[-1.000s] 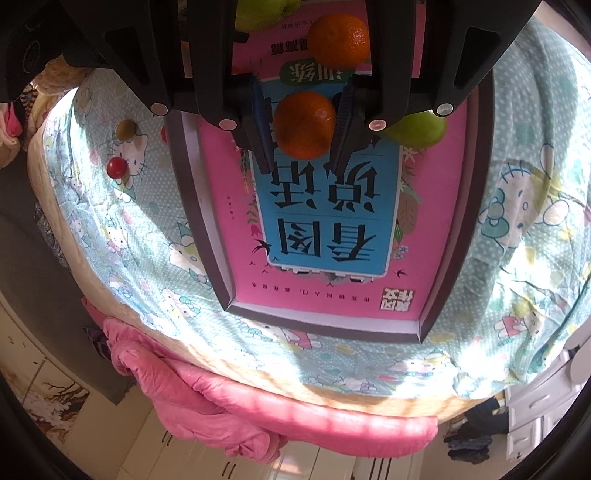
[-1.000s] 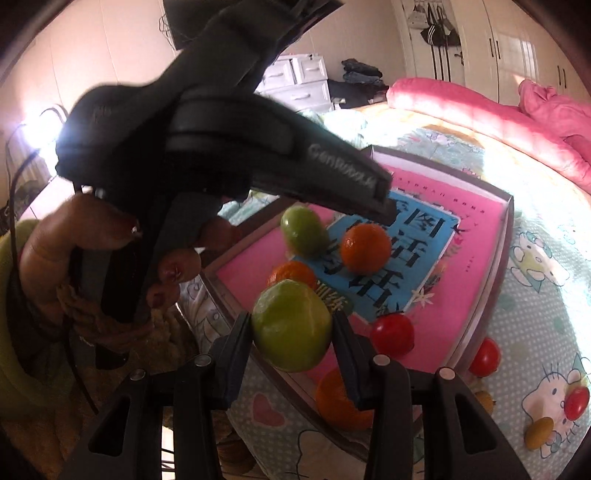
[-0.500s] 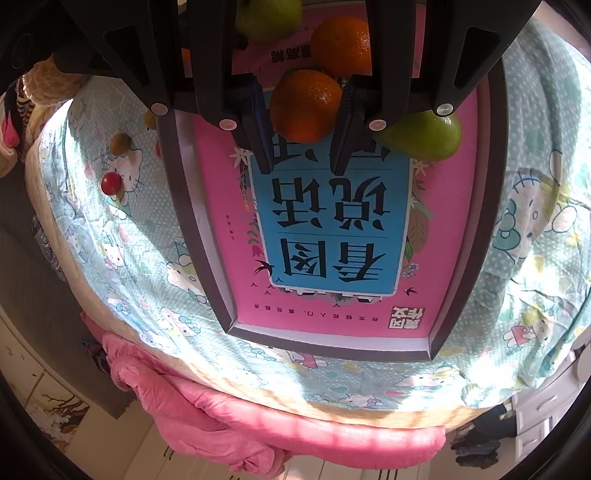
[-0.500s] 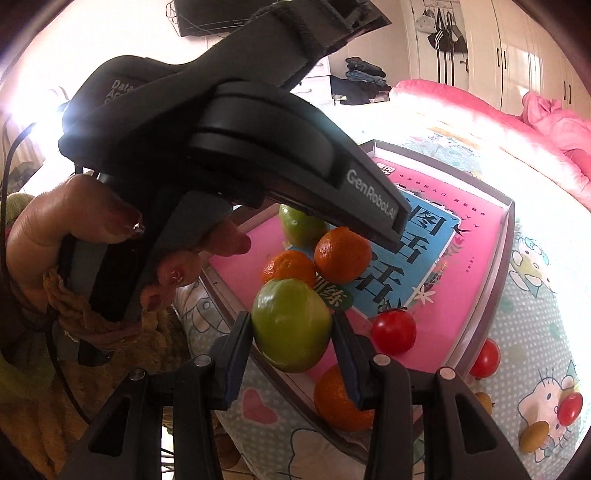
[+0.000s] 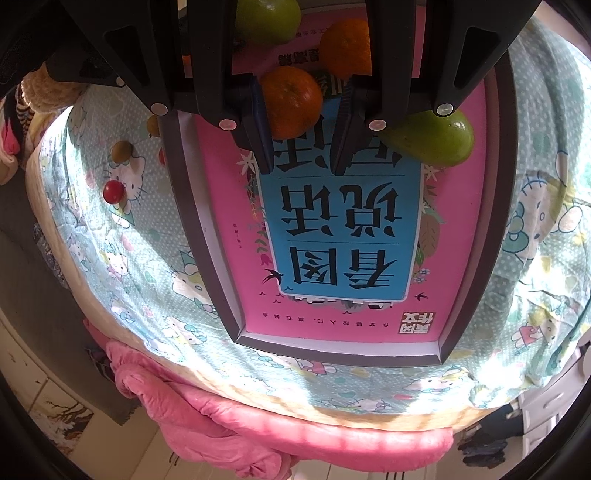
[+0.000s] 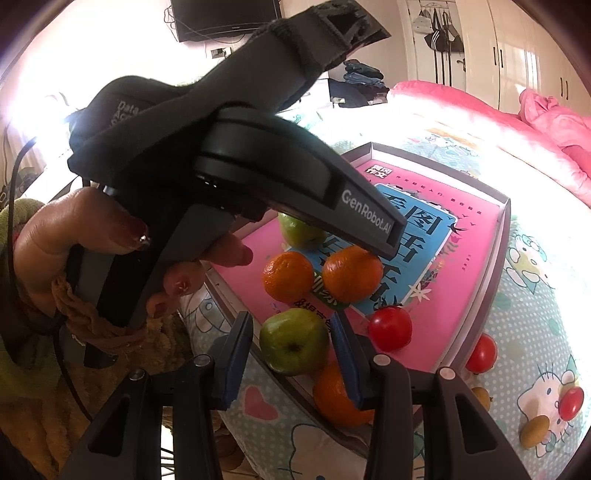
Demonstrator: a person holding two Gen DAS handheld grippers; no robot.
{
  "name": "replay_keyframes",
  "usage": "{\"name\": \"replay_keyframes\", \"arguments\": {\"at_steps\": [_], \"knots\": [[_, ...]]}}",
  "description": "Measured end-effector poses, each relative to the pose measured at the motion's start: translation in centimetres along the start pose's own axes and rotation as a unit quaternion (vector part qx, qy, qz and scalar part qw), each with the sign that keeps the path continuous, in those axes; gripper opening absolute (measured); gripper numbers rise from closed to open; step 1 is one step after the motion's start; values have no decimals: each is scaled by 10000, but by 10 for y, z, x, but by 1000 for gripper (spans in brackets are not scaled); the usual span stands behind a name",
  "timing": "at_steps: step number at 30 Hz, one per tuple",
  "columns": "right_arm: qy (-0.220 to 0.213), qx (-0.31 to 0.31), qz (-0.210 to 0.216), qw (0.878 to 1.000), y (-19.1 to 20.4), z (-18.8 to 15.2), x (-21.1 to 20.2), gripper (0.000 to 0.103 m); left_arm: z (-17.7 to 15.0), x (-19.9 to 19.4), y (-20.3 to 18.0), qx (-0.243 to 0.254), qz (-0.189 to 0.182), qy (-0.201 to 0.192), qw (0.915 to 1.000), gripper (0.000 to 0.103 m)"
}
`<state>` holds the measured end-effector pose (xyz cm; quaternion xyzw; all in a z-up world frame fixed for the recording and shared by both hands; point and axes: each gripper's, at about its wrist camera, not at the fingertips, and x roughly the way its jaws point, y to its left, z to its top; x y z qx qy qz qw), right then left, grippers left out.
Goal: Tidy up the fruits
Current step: 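Lower both fruits onto the tray and open both tools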
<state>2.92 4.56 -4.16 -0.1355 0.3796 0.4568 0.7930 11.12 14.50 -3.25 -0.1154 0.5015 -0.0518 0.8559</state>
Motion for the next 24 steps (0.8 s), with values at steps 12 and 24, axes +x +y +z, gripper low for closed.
{"name": "replay_keyframes", "arguments": {"at_steps": [12,24], "knots": [[-154,236,-79,9996,-20,3,-27,47,-3,0,-5,63,-64,42,10000,37],[-277,500,-231,9981,-47,3,-52,48,-3,0,-7,94,-61,19,9999,46]]}}
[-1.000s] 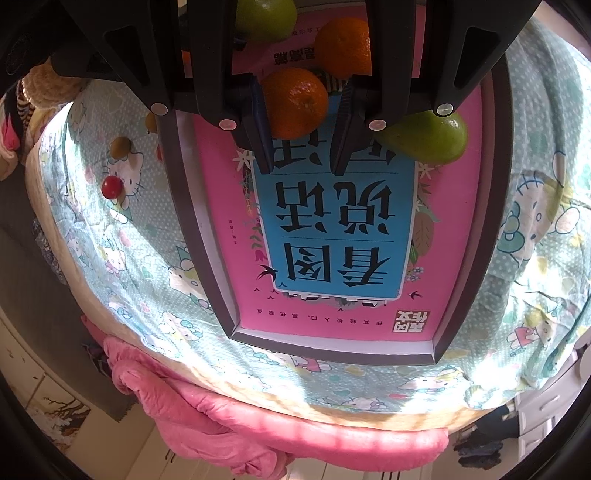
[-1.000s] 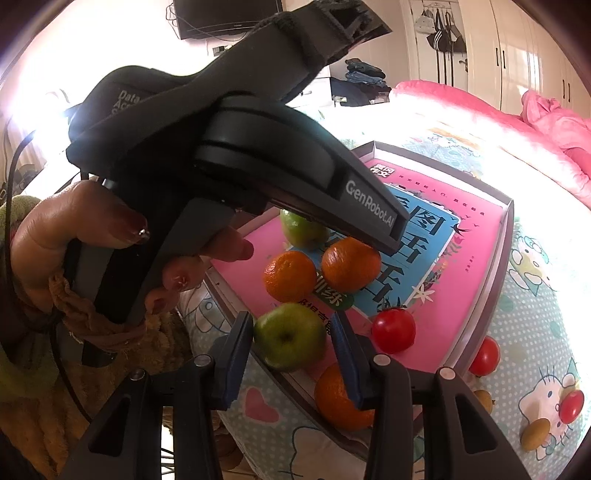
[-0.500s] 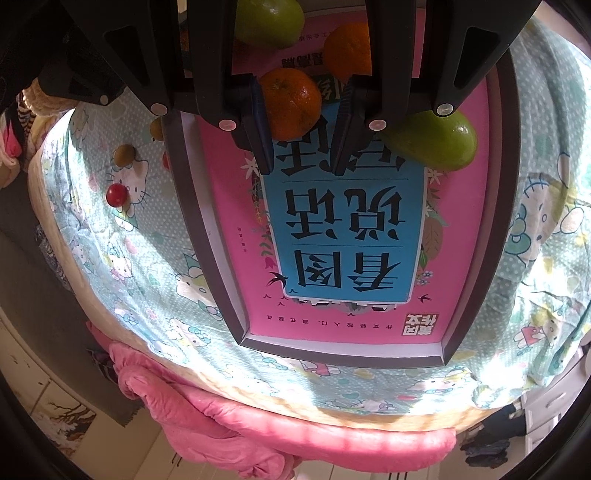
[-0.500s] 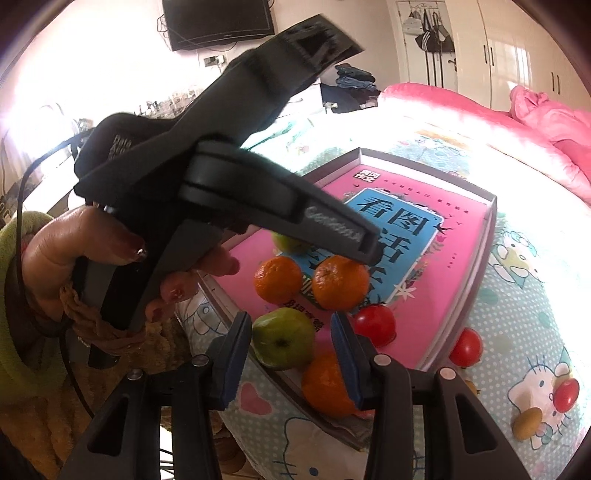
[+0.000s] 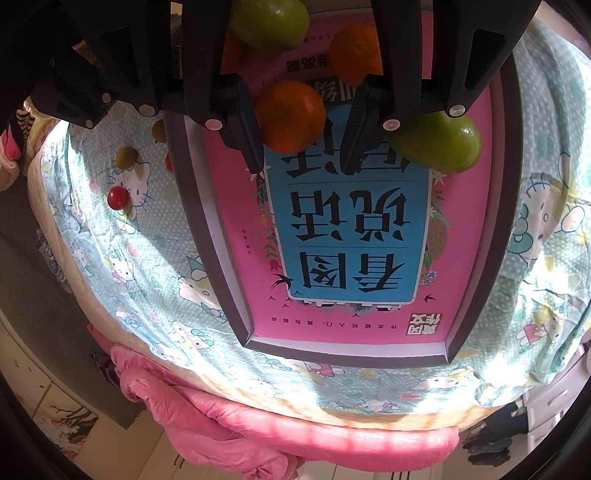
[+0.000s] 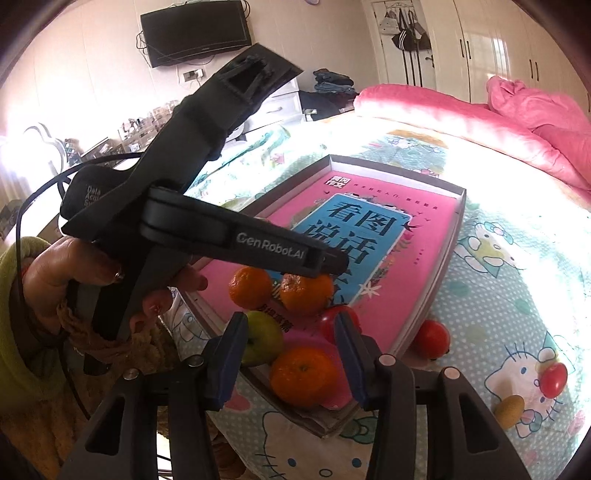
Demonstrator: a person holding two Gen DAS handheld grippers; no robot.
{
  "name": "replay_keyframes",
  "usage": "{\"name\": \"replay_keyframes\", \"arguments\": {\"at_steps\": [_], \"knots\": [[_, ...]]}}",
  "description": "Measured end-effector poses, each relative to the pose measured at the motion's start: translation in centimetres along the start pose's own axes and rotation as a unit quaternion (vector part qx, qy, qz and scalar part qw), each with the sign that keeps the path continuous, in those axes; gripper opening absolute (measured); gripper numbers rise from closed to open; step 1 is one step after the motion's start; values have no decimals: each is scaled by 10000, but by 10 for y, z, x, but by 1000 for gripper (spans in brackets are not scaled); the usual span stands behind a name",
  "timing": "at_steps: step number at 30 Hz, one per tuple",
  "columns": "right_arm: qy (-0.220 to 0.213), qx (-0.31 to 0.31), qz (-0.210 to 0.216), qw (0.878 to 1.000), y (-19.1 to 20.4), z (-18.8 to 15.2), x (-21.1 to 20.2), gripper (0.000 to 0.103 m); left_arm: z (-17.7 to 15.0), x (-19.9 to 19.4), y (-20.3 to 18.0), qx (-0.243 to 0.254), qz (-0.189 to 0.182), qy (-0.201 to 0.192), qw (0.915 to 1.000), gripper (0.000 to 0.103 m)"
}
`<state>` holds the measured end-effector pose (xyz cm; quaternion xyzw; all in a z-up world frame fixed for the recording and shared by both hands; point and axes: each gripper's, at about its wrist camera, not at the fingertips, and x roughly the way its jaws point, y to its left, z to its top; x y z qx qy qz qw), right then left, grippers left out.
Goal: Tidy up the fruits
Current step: 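Lower both fruits onto the tray and open both tools, then move both tools back to the fruit left on the sheet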
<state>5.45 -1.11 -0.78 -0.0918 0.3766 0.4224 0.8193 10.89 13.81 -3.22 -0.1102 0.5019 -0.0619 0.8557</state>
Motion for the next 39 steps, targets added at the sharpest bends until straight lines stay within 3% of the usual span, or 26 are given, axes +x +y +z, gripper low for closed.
{"name": "replay_keyframes", "arguments": {"at_steps": [9,21,39], "knots": [[-59,53,-48,10000,-4,-4,-3,53,1,-3,-3,61,-8,-45,10000,54],[-157,131,-174,9996,0,-5,-1,57,7,-23,-7,-12,-148,-552,9984,73],[-402,533,-470,9967,-28,-7,-27,60,9,-38,-19,16,-359,-938,9949,76]]}}
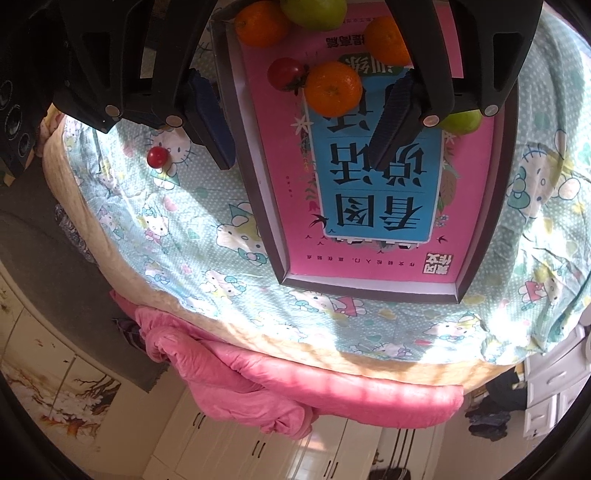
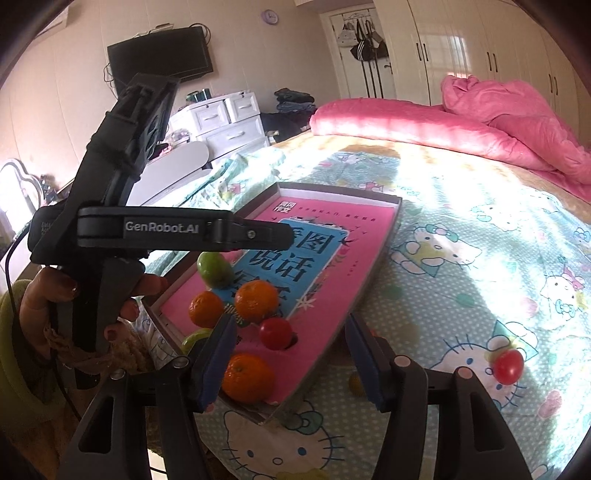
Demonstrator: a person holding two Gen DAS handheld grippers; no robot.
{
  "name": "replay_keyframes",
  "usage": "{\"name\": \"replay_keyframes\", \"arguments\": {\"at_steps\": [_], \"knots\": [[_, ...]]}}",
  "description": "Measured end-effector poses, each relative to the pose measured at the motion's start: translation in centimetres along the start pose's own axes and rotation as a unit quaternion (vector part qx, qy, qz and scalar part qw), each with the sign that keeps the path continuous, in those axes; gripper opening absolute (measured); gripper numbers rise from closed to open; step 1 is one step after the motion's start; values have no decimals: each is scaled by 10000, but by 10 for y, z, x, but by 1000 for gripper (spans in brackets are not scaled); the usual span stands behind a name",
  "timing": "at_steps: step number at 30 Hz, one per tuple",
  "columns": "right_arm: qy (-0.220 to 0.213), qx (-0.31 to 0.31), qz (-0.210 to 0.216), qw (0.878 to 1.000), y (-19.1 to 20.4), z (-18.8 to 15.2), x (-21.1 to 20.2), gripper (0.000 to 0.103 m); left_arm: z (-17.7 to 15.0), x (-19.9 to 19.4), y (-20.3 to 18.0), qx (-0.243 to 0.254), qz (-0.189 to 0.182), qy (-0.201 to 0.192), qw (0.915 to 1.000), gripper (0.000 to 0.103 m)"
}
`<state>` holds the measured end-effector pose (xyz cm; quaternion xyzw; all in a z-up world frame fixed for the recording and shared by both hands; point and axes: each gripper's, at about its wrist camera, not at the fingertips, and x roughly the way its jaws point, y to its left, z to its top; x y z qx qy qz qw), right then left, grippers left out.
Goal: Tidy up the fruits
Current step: 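Move both tools back to the fruit left on the sheet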
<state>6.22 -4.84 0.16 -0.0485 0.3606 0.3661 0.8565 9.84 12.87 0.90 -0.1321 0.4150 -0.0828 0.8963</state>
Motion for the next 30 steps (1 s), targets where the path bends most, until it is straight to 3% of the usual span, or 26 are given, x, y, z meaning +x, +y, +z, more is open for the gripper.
{"name": "replay_keyframes", "arguments": {"at_steps": [30], "knots": [[-114,553,-585,9967,-51,-9,-32,61,-7,6,-38,483,-200,72,9986,76]]}}
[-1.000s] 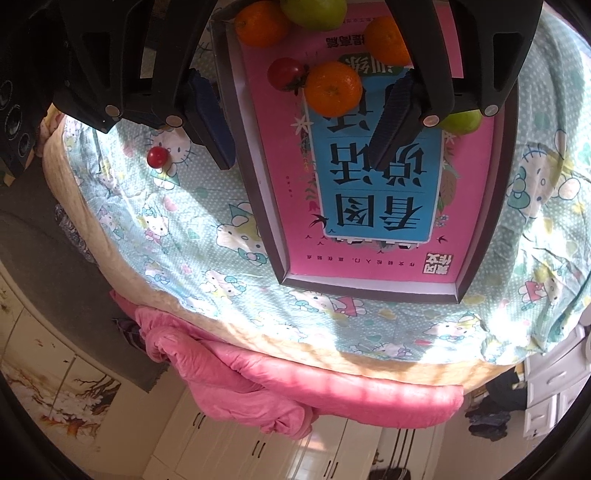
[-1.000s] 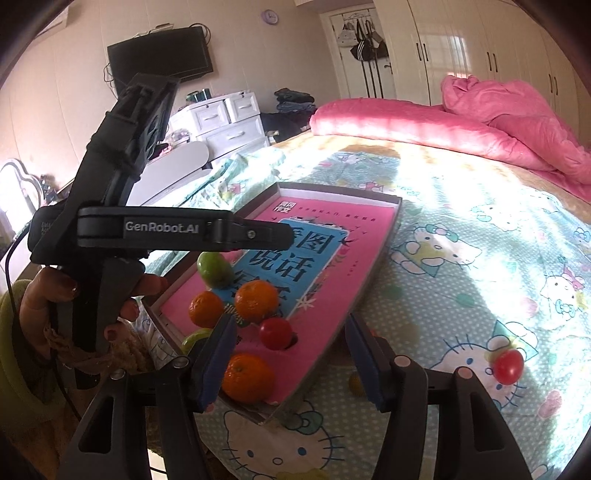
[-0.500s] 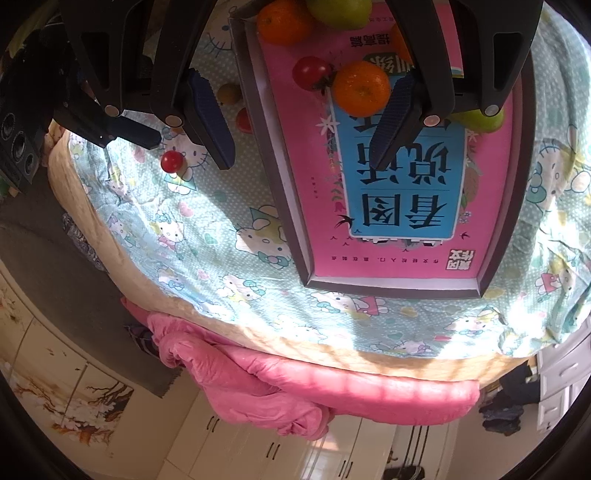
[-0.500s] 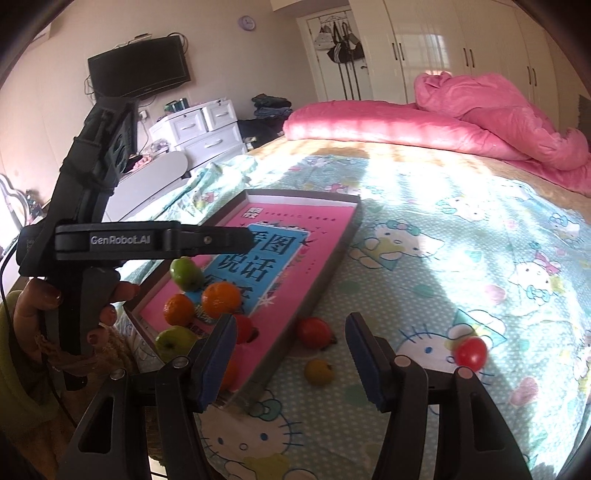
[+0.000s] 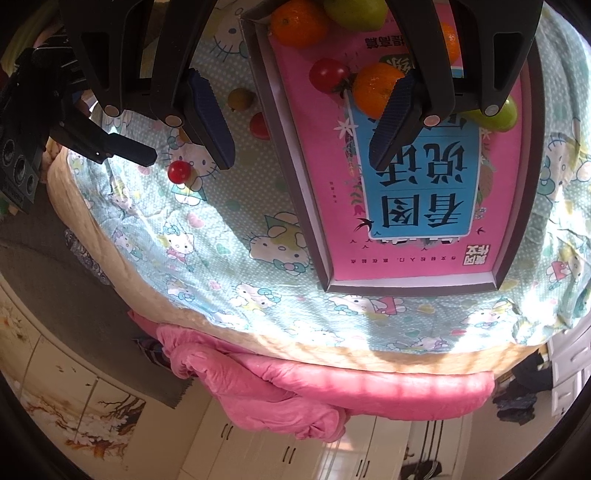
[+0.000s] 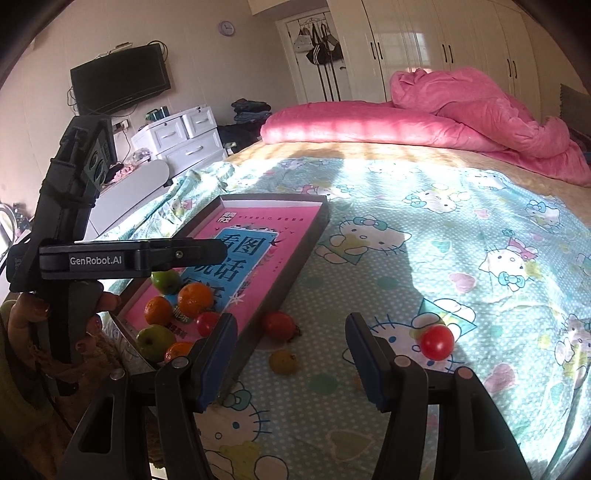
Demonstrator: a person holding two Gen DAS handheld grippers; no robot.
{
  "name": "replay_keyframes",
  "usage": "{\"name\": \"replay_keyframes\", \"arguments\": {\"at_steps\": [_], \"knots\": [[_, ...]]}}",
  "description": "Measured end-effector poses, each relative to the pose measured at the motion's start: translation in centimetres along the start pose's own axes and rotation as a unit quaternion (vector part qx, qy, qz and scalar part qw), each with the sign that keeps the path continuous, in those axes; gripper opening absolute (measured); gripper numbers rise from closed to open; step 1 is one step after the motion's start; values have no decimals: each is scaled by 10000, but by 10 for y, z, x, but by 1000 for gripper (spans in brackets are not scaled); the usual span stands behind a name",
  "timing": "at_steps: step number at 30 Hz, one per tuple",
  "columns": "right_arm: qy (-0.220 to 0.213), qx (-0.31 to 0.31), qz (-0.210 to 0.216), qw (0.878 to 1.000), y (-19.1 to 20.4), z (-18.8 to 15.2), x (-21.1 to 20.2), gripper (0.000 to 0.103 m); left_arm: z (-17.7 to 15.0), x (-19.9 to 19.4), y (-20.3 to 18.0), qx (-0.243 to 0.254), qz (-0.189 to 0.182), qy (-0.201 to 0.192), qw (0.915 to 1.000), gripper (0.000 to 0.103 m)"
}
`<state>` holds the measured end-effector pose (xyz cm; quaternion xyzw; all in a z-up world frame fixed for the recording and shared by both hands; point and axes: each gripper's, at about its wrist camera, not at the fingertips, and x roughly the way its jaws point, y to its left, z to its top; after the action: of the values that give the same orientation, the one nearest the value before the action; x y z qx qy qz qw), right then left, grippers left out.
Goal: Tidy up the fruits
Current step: 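Move both tools back to the fruit left on the sheet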
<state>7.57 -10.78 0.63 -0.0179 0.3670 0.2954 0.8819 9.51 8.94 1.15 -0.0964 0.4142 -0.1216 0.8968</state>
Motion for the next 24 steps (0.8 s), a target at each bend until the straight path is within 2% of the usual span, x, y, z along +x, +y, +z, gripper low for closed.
{"name": "replay_keyframes", "arguments": {"at_steps": [18,24], "knots": [[43,325,-368,9988,-26,-5,-6,60,-9,7,-33,676,7,120,9976,77],[136,487,-531,9973,-37,-7,-6,60,-16,12,-53,1093,31,205,9938,76]]}}
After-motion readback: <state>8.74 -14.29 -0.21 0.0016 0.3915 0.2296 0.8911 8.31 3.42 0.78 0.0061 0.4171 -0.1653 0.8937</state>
